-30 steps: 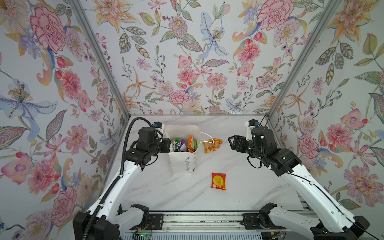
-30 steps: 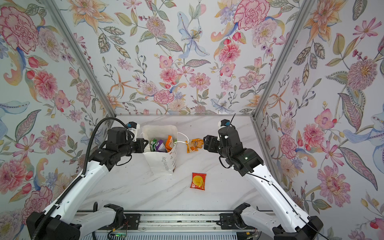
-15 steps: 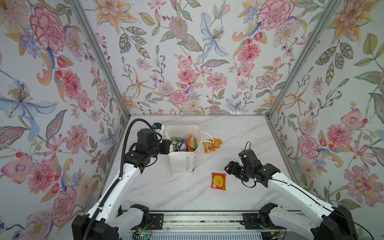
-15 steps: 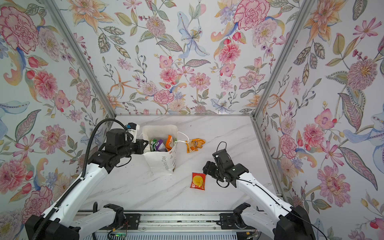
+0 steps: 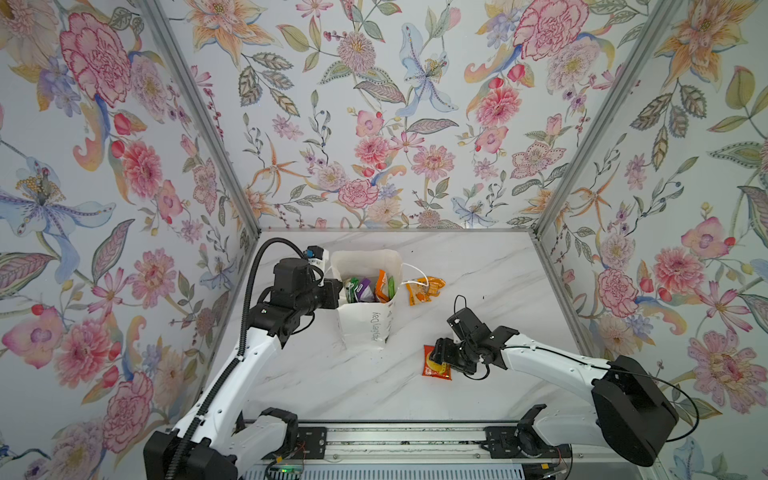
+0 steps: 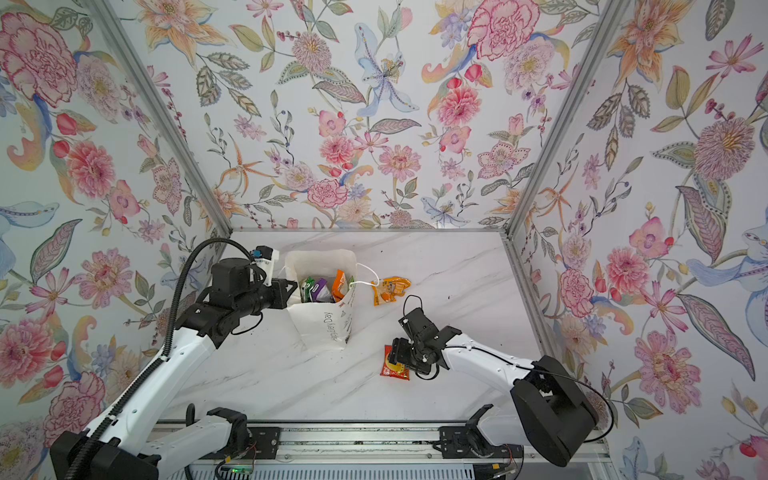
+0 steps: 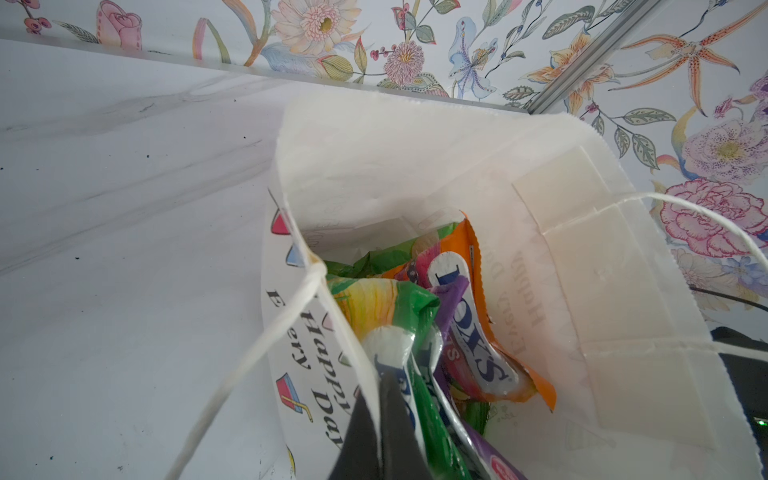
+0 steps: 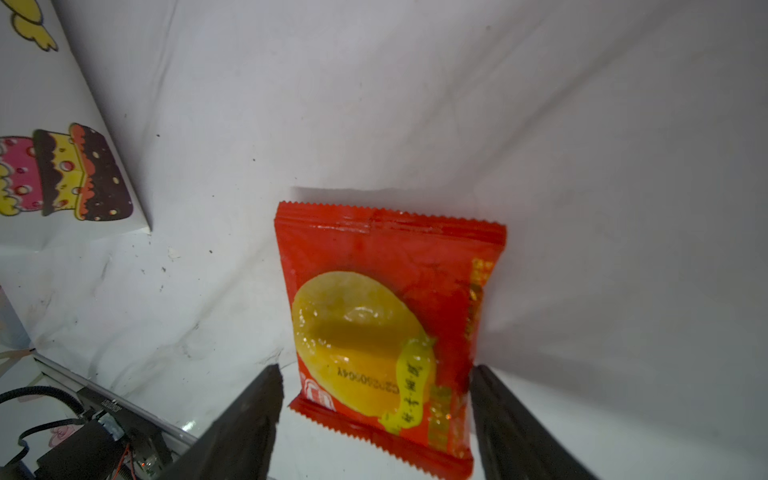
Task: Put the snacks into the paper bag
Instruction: 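Lower the right gripper and close it on the red-and-yellow packet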
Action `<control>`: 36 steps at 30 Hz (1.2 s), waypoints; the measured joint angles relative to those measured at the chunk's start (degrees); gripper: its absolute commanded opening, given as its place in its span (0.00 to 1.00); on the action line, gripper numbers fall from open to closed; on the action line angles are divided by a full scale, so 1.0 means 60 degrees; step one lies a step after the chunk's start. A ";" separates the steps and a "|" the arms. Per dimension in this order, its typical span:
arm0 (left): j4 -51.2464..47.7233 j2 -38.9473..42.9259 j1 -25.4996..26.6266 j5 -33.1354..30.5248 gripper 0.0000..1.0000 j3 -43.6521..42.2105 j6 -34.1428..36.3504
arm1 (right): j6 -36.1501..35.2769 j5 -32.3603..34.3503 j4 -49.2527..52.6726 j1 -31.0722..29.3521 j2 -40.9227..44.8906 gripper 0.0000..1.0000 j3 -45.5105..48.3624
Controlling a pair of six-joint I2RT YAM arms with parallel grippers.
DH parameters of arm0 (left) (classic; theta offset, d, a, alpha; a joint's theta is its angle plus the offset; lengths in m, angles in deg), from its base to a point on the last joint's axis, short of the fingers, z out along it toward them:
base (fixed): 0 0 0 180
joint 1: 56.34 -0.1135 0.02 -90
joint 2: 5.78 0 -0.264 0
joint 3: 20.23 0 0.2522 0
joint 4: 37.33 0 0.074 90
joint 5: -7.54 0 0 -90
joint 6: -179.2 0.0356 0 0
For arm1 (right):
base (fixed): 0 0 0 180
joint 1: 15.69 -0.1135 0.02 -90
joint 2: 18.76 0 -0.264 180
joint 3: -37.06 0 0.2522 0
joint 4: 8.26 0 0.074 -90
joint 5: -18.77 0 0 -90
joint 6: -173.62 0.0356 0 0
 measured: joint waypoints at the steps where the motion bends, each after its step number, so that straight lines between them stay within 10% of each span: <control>1: 0.0004 0.0004 -0.0007 0.0004 0.00 -0.0004 0.0000 | 0.0000 0.0004 0.0004 0.0000 -0.0029 0.73 0.0000; 8: 0.0011 0.0004 -0.0011 0.0007 0.00 -0.0011 0.0022 | -0.0102 0.0036 -0.0066 -0.0200 -0.0488 0.61 -0.0095; 17: 0.0007 0.0004 -0.0036 0.0007 0.00 -0.0011 0.0025 | -0.0219 0.0251 -0.0193 -0.0484 -0.1020 0.18 -0.0433; 36: 0.0036 0.0171 -0.0036 0.0007 0.00 -0.0135 0.0025 | -0.0055 0.1067 0.0022 -0.0477 0.1013 0.00 -0.0321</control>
